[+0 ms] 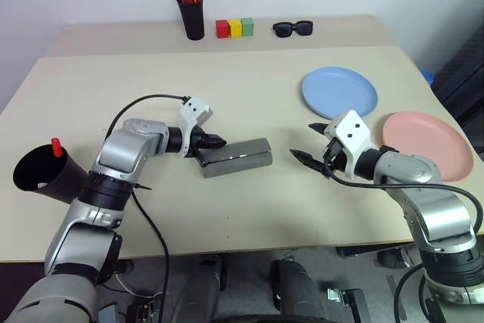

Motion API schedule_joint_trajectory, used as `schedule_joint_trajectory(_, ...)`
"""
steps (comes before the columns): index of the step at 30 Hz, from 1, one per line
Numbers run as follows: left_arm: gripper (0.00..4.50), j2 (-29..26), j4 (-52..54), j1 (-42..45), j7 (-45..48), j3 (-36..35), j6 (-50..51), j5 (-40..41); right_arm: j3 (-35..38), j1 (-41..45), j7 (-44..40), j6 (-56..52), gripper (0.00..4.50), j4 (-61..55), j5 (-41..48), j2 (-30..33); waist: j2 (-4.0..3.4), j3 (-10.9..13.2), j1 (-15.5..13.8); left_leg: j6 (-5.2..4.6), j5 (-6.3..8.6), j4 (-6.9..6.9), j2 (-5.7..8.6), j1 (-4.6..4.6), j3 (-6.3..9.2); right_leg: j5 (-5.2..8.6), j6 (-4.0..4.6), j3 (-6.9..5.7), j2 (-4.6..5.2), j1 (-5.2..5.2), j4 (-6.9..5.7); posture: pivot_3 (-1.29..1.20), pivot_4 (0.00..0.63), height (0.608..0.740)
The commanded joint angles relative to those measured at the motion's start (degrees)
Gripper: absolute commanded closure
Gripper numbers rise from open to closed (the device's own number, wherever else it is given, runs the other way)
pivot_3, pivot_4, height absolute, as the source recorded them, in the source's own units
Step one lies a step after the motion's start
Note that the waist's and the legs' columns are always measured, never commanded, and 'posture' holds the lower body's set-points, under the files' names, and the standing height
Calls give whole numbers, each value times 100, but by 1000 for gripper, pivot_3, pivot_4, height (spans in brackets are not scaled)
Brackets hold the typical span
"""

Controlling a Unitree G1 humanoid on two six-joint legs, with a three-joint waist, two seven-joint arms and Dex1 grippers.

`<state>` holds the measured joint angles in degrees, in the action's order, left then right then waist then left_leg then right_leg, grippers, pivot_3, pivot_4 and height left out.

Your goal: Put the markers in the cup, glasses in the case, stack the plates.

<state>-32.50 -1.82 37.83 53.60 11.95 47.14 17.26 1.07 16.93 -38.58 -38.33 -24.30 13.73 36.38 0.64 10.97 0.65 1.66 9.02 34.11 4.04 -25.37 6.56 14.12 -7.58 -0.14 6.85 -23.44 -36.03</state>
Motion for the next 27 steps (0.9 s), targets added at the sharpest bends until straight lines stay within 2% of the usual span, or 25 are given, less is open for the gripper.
schedule_joint_trajectory(1,4489,-59,1080,-660,-97,-208,-1254,-158,151,332,203,44,687,324,-46,-37,-1,0,2,0,0,0,0,0,0,4,8,0,1,0,0,0,150,740)
schedule_joint_trajectory(4,4489,355,1425,-1225,-812,-585,-2516,-407,-99,671,557,190,687,1024,-538,7,-4,-2,-8,0,0,-4,-8,2,-6,6,15,7,7,-1,3,0,150,740)
schedule_joint_trajectory(6,4489,736,1503,-1429,-1192,-882,-2837,-260,-245,914,823,361,687,1558,-883,-20,-4,-2,-48,-1,-1,0,-5,2,-6,5,18,7,7,0,3,0,150,740)
schedule_joint_trajectory(9,4489,1004,1774,-1818,-1420,-1124,-3112,-96,-633,1274,1153,961,687,2454,-1563,60,-5,-3,-36,0,-3,3,6,1,-12,4,19,7,7,1,6,0,150,740)
schedule_joint_trajectory(14,4489,981,2420,-2556,-1325,-1195,-3170,183,-1260,1926,1301,2115,687,4039,-2401,82,-8,-3,17,-1,-3,-2,9,3,-34,-4,2,7,4,-2,2,0,150,740)
schedule_joint_trajectory(20,4489,867,2859,-3002,-1255,-1139,-3160,333,-1590,2560,1399,3179,687,5552,-2904,-20,-8,-4,11,-1,-3,0,8,7,-35,-3,6,7,-1,3,0,0,150,740)
schedule_joint_trajectory(23,4500,851,2962,-3104,-1283,-1089,-3132,340,-1629,2830,1470,3496,1446,6136,-3040,-83,-8,-4,11,-1,-4,1,8,8,-35,0,10,7,-1,7,1,0,150,740)
schedule_joint_trajectory(25,4500,867,3021,-3146,-1308,-1064,-3130,347,-1635,2945,1488,3650,2287,6390,-3111,-101,-8,-3,14,-1,-4,2,8,8,-33,-1,10,7,-2,7,0,0,150,740)
schedule_joint_trajectory(27,4500,888,3065,-3176,-1338,-1030,-3120,343,-1617,2994,1461,3755,3382,6491,-3150,-107,-9,-4,19,-1,-4,1,8,8,-33,-1,9,7,-2,6,0,0,150,740)
